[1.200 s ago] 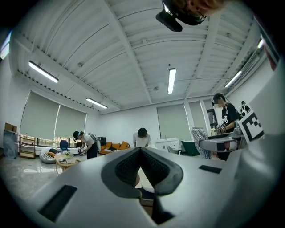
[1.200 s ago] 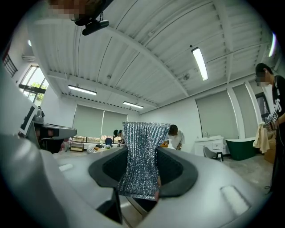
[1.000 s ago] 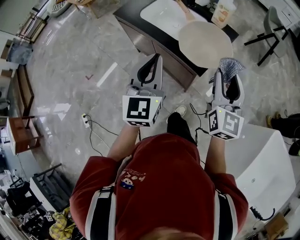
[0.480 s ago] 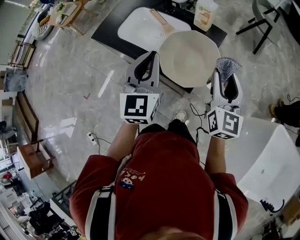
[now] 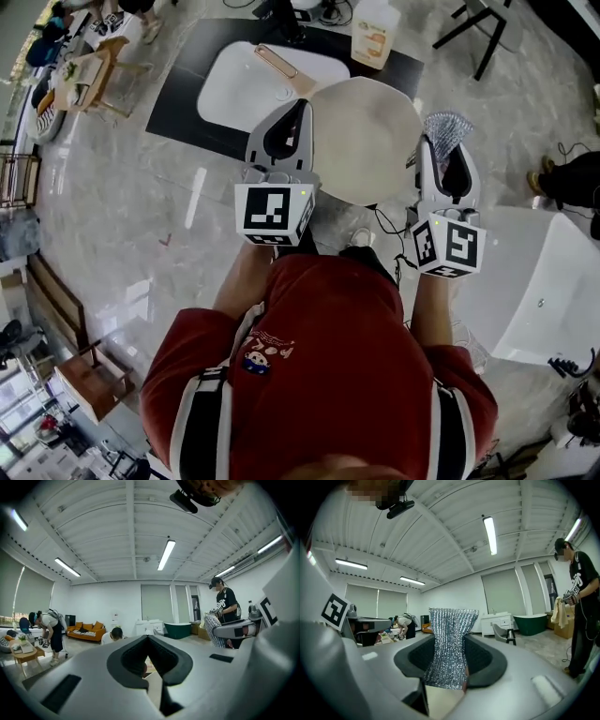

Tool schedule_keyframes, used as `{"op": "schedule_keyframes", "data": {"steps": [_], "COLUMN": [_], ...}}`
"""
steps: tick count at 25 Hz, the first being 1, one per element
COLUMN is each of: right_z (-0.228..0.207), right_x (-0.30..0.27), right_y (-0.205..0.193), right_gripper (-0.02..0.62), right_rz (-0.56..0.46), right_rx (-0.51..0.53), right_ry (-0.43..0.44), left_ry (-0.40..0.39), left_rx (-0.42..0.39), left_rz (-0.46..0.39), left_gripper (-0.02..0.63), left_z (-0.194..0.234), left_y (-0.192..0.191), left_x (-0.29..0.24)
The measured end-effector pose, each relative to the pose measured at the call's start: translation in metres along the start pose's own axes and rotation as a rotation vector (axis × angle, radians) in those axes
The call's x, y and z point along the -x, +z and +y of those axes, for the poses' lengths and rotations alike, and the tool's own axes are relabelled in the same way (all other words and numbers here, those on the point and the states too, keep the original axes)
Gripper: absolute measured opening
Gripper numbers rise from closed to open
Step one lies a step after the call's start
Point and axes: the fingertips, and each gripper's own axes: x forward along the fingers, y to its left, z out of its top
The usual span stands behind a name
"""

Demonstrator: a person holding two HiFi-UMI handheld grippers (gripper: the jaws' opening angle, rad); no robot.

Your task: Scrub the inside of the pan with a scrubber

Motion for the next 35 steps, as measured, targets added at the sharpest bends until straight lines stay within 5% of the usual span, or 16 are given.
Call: {"op": "schedule_keyframes", "data": {"steps": [9,17,23,35], "right_z": [0.038,0.043,0.035,0.014], "right_x": [-0.066,-0.071,-0.073,-0.081], "right_y": [-0.018,-0.041,-0.07,-0.157], "right_gripper": [0.198,0.195,0.192,0.192], "right_rz": [0.069,0.11,0.155,0.389], "right_rx": [-0.019,-0.053,-0.075,-0.175], "right_ry": [-0.189,-0.357,-0.444,-0.486], "left_ry": [-0.234,-0.441,-0.505,-0.628], "left_rx": [0.028,0.01,-0.012,-0.259], "left_rz": [-0.005,-0.006,0.023,0.225], "left_gripper": [0.006,0.006,0.006,0.028], "left_z": [0.065,0.066,0.068,0.066], "left_y": [-0.008,-0.022,-0.043,-0.118], "left_x": [-0.079,-0.106,-0.115,-0.114]}}
